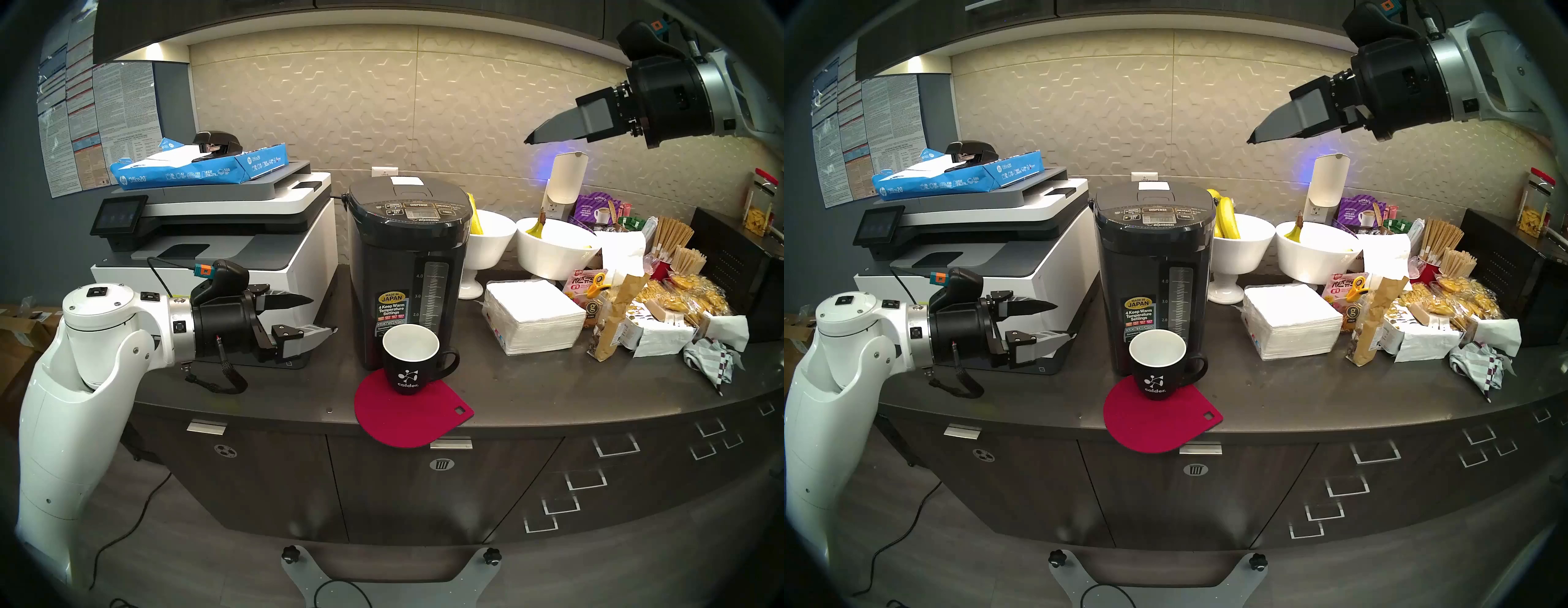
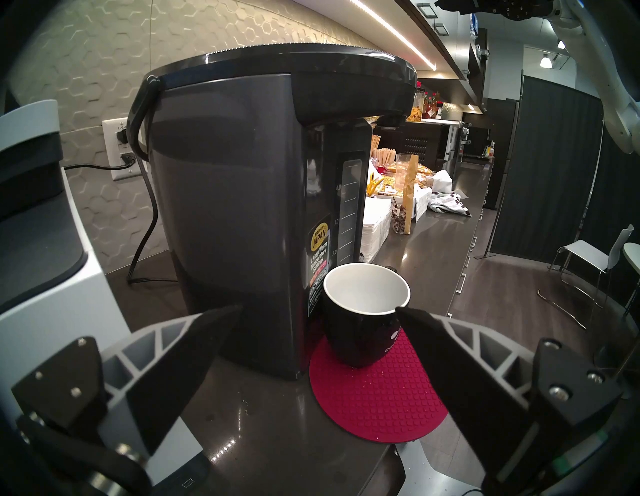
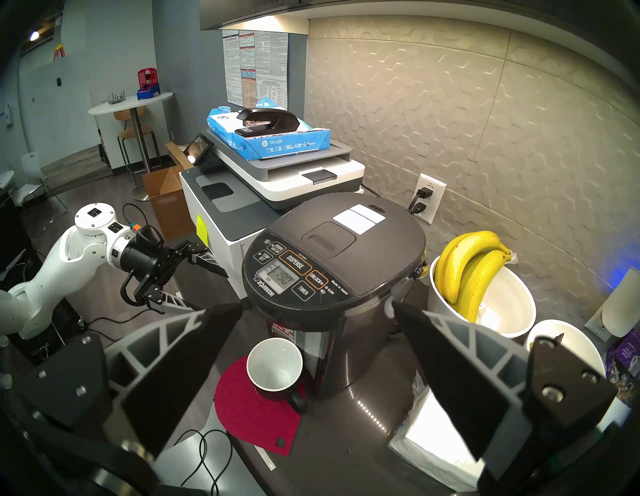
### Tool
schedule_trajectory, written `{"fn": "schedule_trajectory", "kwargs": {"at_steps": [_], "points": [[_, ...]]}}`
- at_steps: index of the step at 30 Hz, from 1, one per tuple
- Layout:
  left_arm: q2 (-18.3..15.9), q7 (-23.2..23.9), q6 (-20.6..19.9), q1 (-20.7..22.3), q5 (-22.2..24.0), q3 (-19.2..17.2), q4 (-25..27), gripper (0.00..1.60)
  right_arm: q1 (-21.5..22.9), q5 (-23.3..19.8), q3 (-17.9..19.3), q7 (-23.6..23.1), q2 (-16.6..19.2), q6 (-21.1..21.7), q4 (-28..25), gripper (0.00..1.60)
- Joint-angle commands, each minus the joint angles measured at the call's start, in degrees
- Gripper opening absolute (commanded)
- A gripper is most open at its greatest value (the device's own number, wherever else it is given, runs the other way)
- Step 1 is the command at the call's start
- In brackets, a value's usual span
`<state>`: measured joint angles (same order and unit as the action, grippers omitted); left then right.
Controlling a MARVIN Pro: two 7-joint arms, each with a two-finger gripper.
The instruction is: Press the water dispenser button and fill the cup
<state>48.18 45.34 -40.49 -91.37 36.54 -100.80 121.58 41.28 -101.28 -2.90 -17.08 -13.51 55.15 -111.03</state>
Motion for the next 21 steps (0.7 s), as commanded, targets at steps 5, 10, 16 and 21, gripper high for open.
{"fn": "schedule_trajectory", "kwargs": {"at_steps": [5,10,16,21], "points": [[0.0,0.0,0.0,0.0,0.0,-0.2,0.1,1.60,0.3,0.0,0.3,0.0,0.0,-0.1,0.0,1.60],[0.0,0.0,0.0,0.0,0.0,-0.1,0.1,1.60,0.3,0.0,0.3,0.0,0.0,-0.1,0.0,1.60],[0.0,0.0,0.0,0.0,0.0,-0.1,0.1,1.60,0.3,0.0,0.3,0.0,0.0,-0.1,0.0,1.60],[0.0,0.0,0.0,0.0,0.0,-0.1,0.1,1.60,0.3,0.0,0.3,0.0,0.0,-0.1,0.0,1.60]]}}
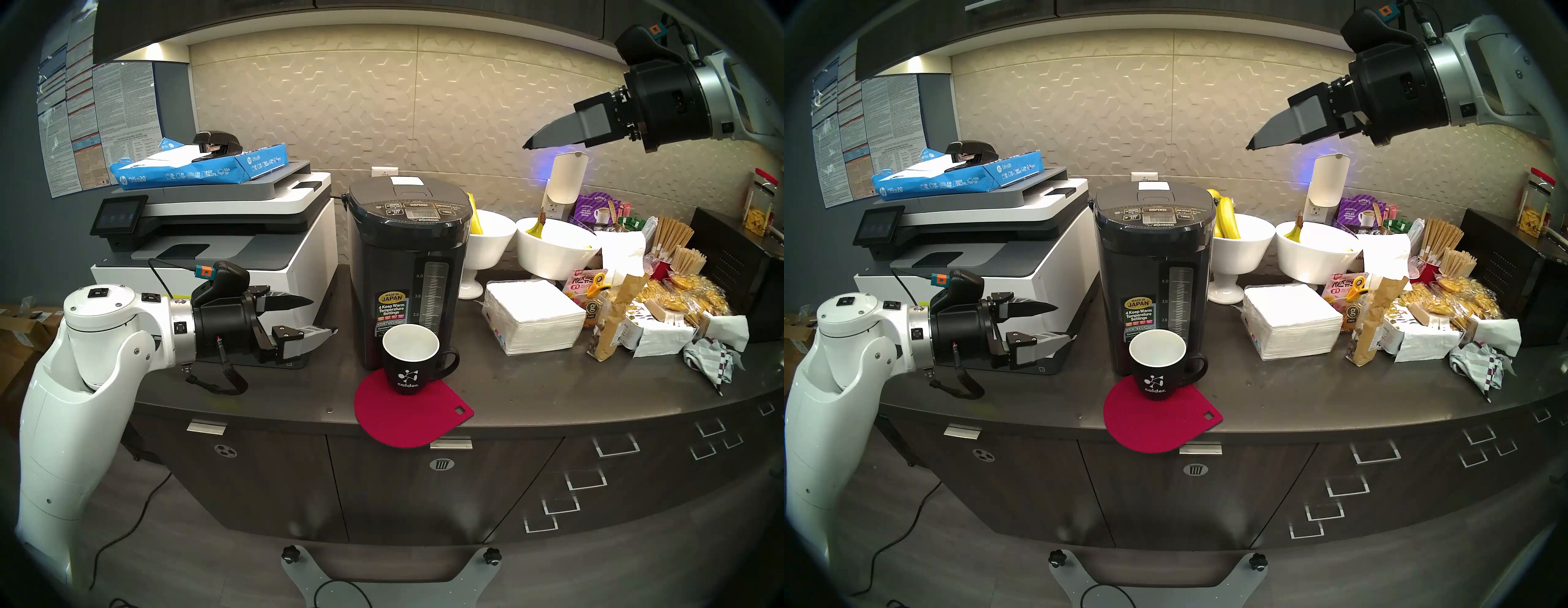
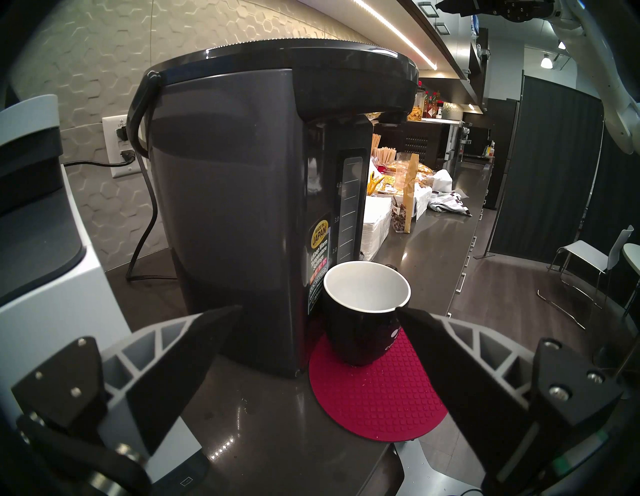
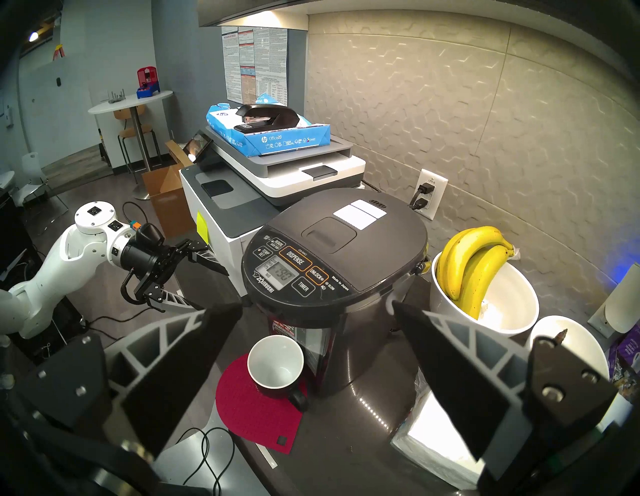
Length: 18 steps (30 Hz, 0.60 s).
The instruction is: Press the water dispenser button and fill the cup
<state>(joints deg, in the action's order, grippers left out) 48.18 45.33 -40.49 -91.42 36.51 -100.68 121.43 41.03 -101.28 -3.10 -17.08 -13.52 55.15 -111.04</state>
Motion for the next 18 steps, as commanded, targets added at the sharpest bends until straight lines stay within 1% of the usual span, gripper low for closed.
{"fn": "schedule_trajectory", "kwargs": {"at_steps": [1,18], "points": [[0.0,0.0,0.0,0.1,0.1,-0.3,0.3,1.60,0.5,0.0,0.5,0.0,0.0,-0.1,0.0,1.60],[0.0,0.0,0.0,0.1,0.1,-0.3,0.3,1.60,0.5,0.0,0.5,0.0,0.0,-0.1,0.0,1.60]]}}
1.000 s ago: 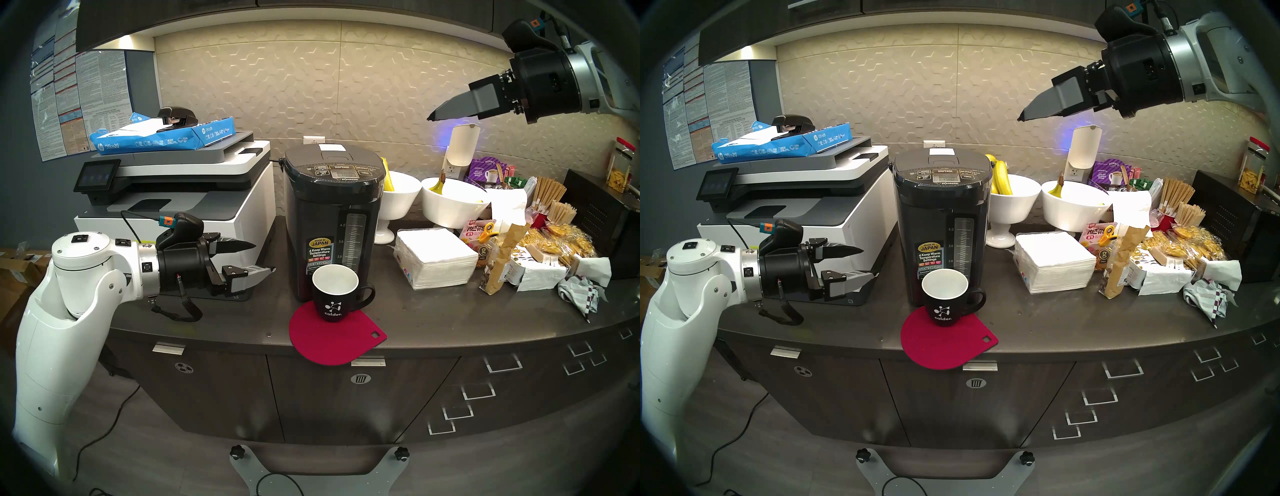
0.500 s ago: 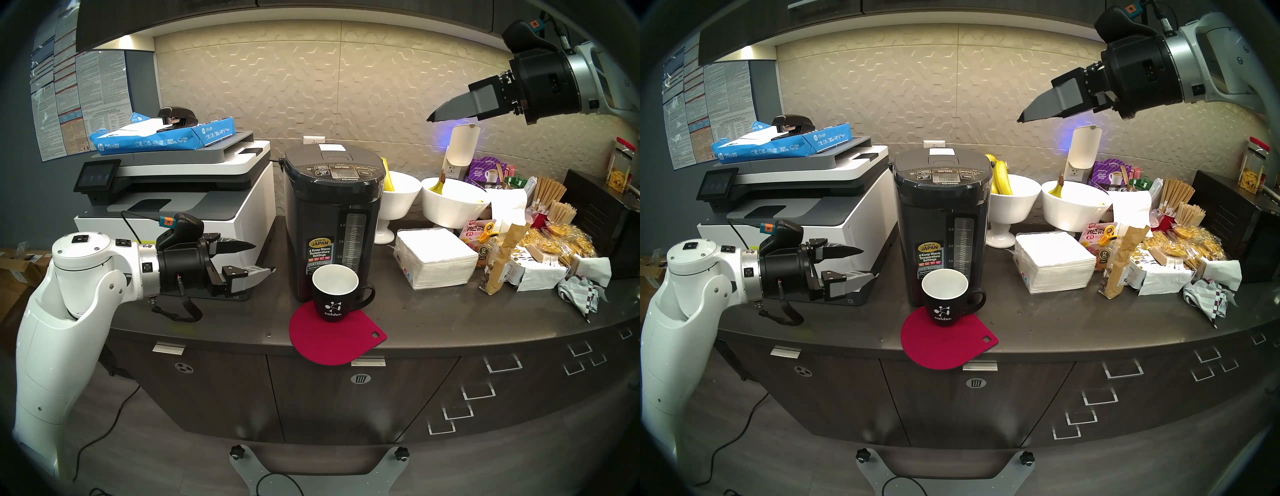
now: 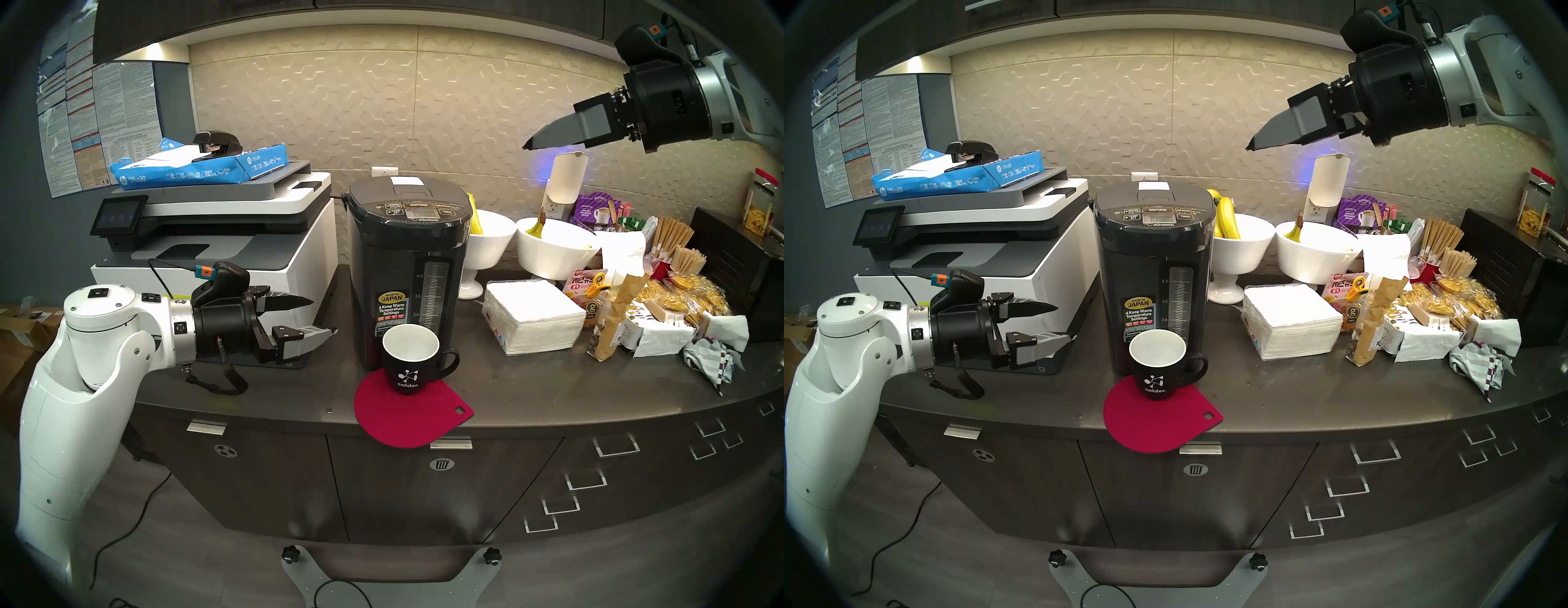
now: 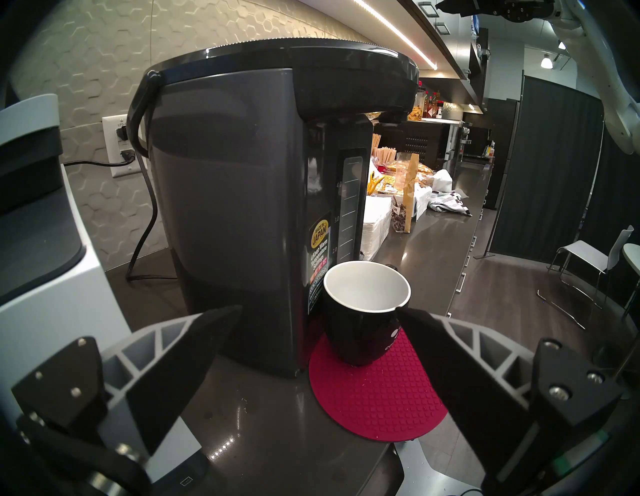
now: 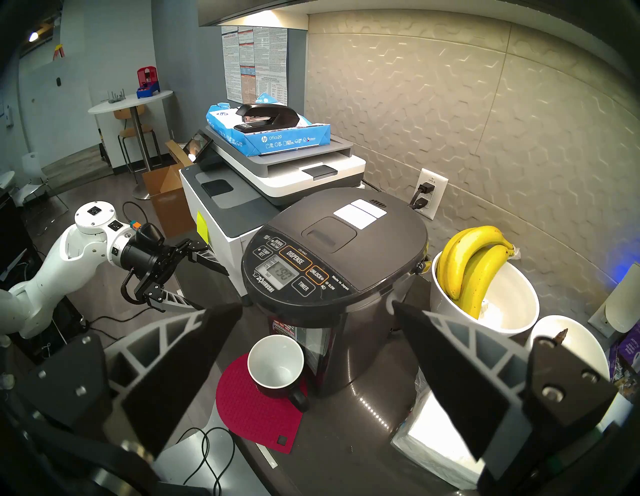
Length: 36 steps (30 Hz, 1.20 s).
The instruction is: Press the water dispenser button and fill the cup
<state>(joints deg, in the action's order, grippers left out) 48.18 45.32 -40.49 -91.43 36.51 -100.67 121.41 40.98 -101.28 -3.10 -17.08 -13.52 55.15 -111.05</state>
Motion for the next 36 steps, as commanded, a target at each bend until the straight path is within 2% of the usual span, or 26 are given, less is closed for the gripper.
{"fn": "schedule_trajectory", "kwargs": {"at_steps": [1,3,4,6,8,10,11,17,20,23,29,33,34,35,36], "points": [[0.0,0.0,0.0,0.1,0.1,-0.3,0.3,1.60,0.7,-0.3,0.6,1.4,0.2,-0.1,-0.4,1.60],[0.0,0.0,0.0,0.1,0.1,-0.3,0.3,1.60,0.7,2.6,0.8,-2.1,0.4,-1.5,-0.4,1.60],[0.0,0.0,0.0,0.1,0.1,-0.3,0.3,1.60,1.0,1.1,1.1,0.3,0.6,-1.3,-1.0,1.60],[0.0,0.0,0.0,0.1,0.1,-0.3,0.3,1.60,1.3,2.2,1.5,-1.6,0.3,-1.6,-0.8,1.60],[0.0,0.0,0.0,0.1,0.1,-0.3,0.3,1.60,1.6,1.2,1.6,-0.6,0.3,-1.2,-0.9,1.60],[0.0,0.0,0.0,0.1,0.1,-0.3,0.3,1.60,1.6,2.3,1.9,-2.1,-0.2,-1.9,-0.5,1.60],[0.0,0.0,0.0,0.1,0.1,-0.3,0.3,1.60,1.8,1.1,2.1,-0.8,-0.2,-1.5,-0.5,1.60],[0.0,0.0,0.0,0.1,0.1,-0.3,0.3,1.60,1.5,2.4,2.0,-2.6,-1.4,-0.3,0.7,1.60],[0.0,0.0,0.0,0.1,0.1,-0.3,0.3,1.60,0.8,4.8,1.1,-4.0,-3.3,-0.1,2.0,1.60],[0.0,0.0,0.0,0.1,0.1,-0.3,0.3,1.60,-0.1,5.4,0.2,-4.7,-5.2,-0.1,3.3,1.60],[0.0,0.0,0.0,0.1,0.1,-0.3,0.3,1.60,-1.1,5.6,-1.2,-4.1,-8.1,-0.1,5.4,1.60],[0.0,0.0,0.0,0.1,0.1,-0.3,0.3,1.60,-0.9,5.3,-1.3,-5.1,-8.6,-0.1,6.3,1.60],[0.0,0.0,0.0,0.1,0.1,-0.3,0.3,1.60,-0.8,5.2,-1.2,-5.3,-8.5,-0.1,6.2,0.31],[0.0,0.0,0.0,0.1,0.1,-0.3,0.3,1.60,-0.6,5.2,-1.1,-5.4,-8.2,-0.1,5.9,0.00],[0.0,0.0,0.0,0.1,0.1,-0.3,0.3,1.60,-0.6,5.2,-1.1,-5.4,-8.2,-0.1,5.9,0.00]]}}
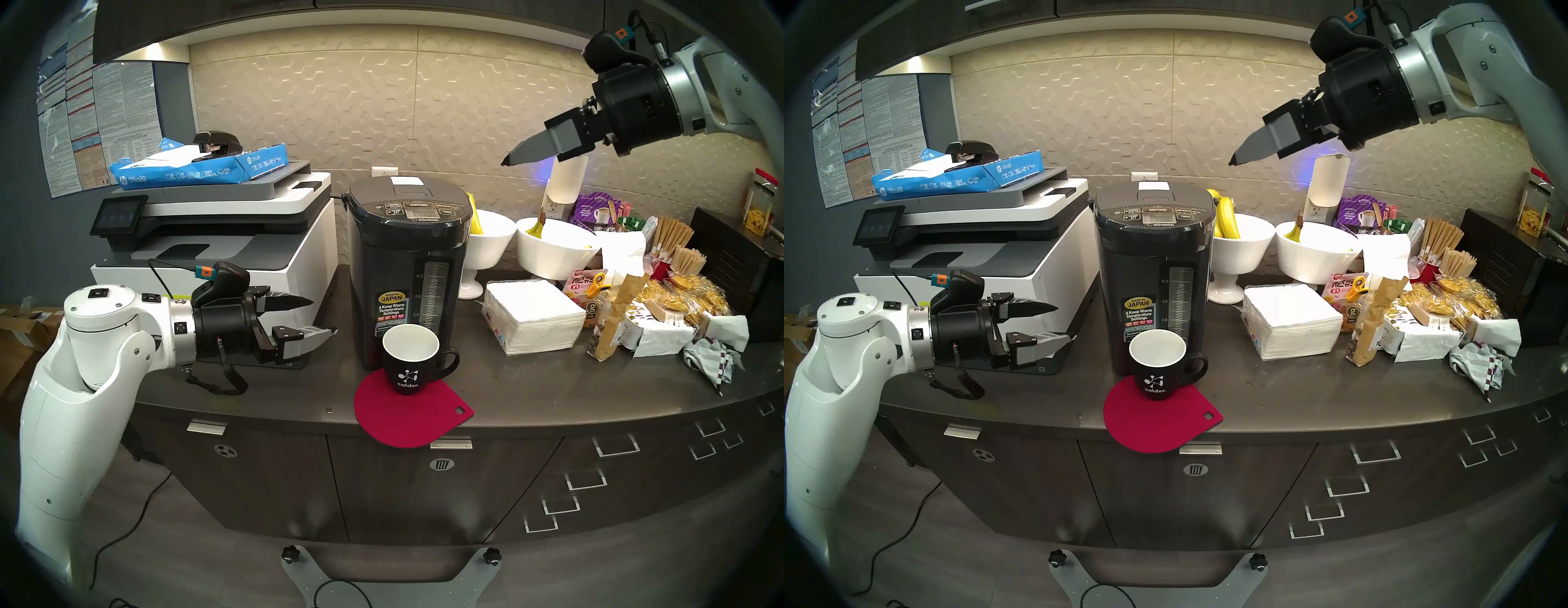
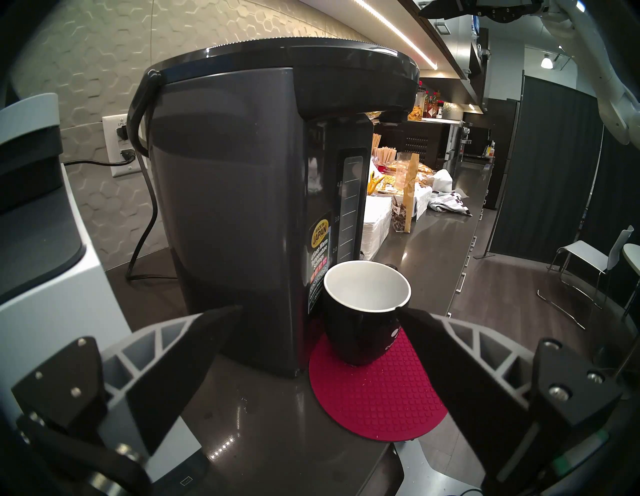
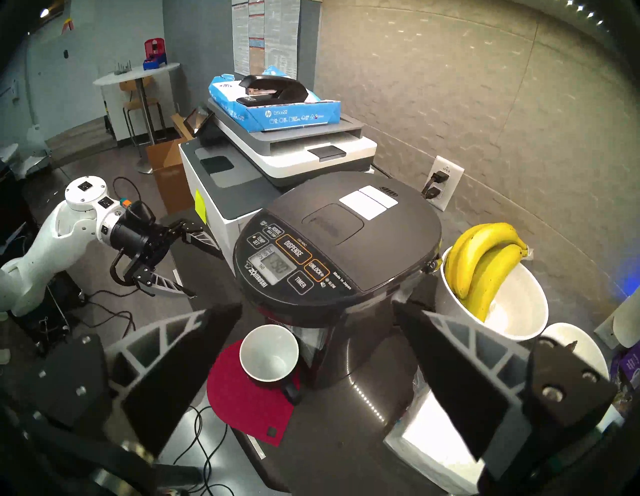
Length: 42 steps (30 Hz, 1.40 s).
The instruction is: Press the water dispenser button and fill the cup
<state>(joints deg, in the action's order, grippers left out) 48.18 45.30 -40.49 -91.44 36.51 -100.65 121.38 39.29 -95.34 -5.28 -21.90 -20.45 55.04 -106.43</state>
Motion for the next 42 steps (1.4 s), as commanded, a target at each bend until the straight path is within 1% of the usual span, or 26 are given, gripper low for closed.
{"fn": "schedule_trajectory", "kwargs": {"at_steps": [1,7,9,13,18,30,42], "points": [[0.0,0.0,0.0,0.1,0.1,-0.3,0.3,1.60,1.4,-1.1,1.4,0.2,-0.6,0.0,0.4,0.00],[0.0,0.0,0.0,0.1,0.1,-0.3,0.3,1.60,1.8,-0.6,1.6,0.5,0.5,0.0,-1.0,0.00],[0.0,0.0,0.0,0.1,0.1,-0.3,0.3,1.60,1.8,-1.1,1.7,1.5,0.8,0.0,-1.6,0.00],[0.0,0.0,0.0,0.1,0.1,-0.3,0.3,1.60,1.6,-0.5,1.5,1.8,0.6,0.0,-1.9,0.00],[0.0,0.0,0.0,0.1,0.1,-0.3,0.3,1.60,1.0,-1.1,1.3,3.4,-1.4,-0.3,-1.6,0.00],[0.0,0.0,0.0,0.1,0.1,-0.3,0.3,1.60,0.4,-2.6,1.2,5.0,-5.1,-0.9,-0.5,0.00],[0.0,0.0,0.0,0.1,0.1,-0.3,0.3,1.60,-0.9,-2.2,0.1,5.1,-6.7,-1.4,0.5,0.00]]}}
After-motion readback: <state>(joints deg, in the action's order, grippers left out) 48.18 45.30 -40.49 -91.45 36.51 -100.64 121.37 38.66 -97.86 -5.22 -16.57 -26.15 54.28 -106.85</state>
